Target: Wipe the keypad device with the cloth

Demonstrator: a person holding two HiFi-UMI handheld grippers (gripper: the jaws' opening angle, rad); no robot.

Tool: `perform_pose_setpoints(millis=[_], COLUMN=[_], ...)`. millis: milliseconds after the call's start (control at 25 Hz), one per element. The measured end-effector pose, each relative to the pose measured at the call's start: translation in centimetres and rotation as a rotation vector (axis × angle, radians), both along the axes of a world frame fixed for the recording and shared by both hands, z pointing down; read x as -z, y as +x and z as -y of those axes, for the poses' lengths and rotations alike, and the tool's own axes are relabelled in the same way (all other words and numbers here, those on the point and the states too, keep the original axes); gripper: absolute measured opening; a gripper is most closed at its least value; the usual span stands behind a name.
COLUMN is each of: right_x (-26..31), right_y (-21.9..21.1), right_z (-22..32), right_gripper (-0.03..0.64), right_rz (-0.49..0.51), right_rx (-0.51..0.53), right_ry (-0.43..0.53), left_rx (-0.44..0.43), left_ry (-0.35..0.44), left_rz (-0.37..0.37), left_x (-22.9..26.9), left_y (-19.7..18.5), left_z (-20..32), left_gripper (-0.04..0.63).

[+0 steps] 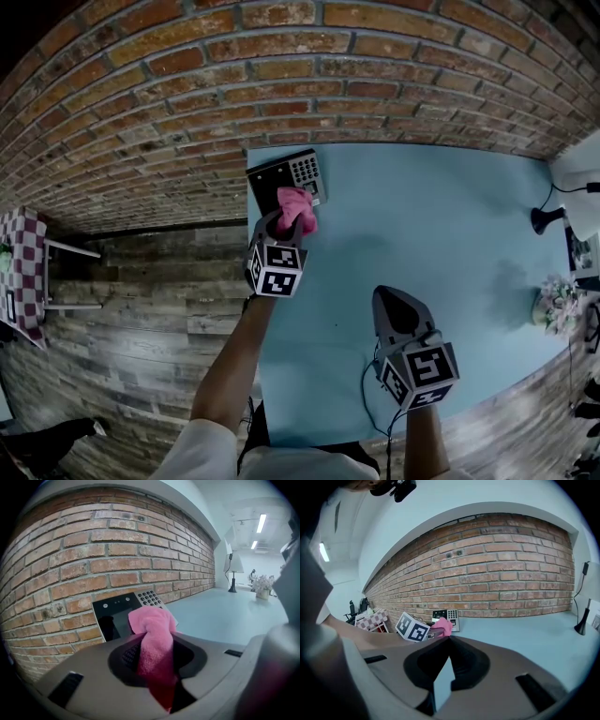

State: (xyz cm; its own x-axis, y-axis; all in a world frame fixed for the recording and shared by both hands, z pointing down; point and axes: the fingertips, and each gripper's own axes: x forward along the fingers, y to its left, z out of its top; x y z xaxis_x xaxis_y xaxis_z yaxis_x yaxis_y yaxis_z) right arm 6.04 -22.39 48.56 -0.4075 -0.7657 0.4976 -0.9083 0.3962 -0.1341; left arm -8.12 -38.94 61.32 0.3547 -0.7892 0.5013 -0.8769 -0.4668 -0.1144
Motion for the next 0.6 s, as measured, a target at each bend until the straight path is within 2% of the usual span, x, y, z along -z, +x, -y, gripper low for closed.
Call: perform_pose_setpoints(millis=[160, 280, 440, 520, 600], right_x=[0.2, 0.4, 0.5, 0.5, 0.5], right_y=[0.1, 0.2, 0.7, 0.9, 1.0], right_z=[-0.2, -0.5, -0.6, -0.8, -1.1], right_gripper=[0.005, 0.005, 0.005, 0.005, 0.005], right_rz=[0.004, -0.007, -0.012, -0.015, -0.020], right_rx=[-0.002, 0.009, 0.004, 0.006, 0.011], right_ry=[0.002, 0.008, 0.012, 0.014, 0.017], left_rx=[-0.037, -0.039, -0.008, -0.001, 0.006], left_ry=[0.008, 0.095, 0.232, 0.246, 0.219], left_rz=[0.019, -0.016, -0.041, -0.035, -0.024], left_x=[0.2, 3.1, 8.8, 10.2, 10.2], left_y=[0.4, 0.5, 0.7, 1.1, 1.6], left_z=[-0.6, -0.2, 3.0, 4.8, 6.4], left_gripper=[0.133, 0.131, 0.131, 0.132, 0.132])
